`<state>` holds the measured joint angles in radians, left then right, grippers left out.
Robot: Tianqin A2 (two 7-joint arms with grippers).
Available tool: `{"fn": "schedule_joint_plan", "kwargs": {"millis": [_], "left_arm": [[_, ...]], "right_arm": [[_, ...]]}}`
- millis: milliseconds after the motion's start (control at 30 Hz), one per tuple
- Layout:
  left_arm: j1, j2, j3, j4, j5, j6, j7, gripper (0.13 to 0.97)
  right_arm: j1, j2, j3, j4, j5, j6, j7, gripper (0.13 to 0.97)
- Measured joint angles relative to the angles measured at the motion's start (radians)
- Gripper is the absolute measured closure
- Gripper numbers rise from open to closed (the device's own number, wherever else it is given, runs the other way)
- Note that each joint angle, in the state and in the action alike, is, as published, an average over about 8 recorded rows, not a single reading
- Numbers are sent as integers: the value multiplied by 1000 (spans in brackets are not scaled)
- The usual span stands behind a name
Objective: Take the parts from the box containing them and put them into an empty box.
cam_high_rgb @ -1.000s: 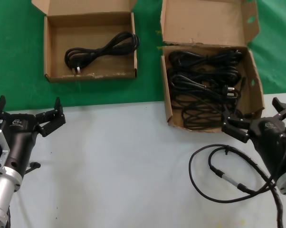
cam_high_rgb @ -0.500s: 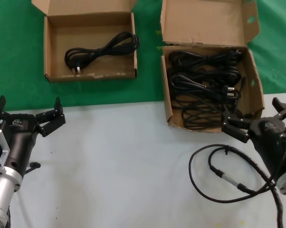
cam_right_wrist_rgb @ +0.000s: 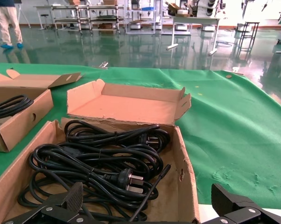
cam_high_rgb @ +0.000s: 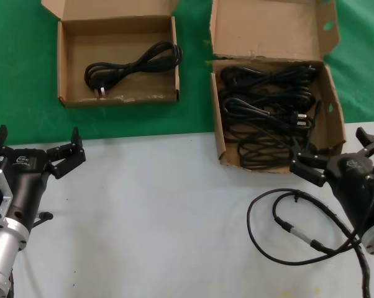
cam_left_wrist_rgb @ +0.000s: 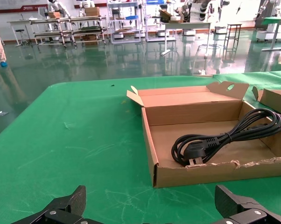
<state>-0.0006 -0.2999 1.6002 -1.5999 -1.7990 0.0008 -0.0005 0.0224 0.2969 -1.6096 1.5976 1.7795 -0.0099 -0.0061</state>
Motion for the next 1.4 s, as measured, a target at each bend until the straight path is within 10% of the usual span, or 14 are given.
{"fn": "schedule_joint_plan", "kwargs": {"millis": [1400], "left_arm": [[0, 0, 0, 0, 0, 0, 0, 132]], "right_arm": [[0, 0, 0, 0, 0, 0, 0, 129]]}}
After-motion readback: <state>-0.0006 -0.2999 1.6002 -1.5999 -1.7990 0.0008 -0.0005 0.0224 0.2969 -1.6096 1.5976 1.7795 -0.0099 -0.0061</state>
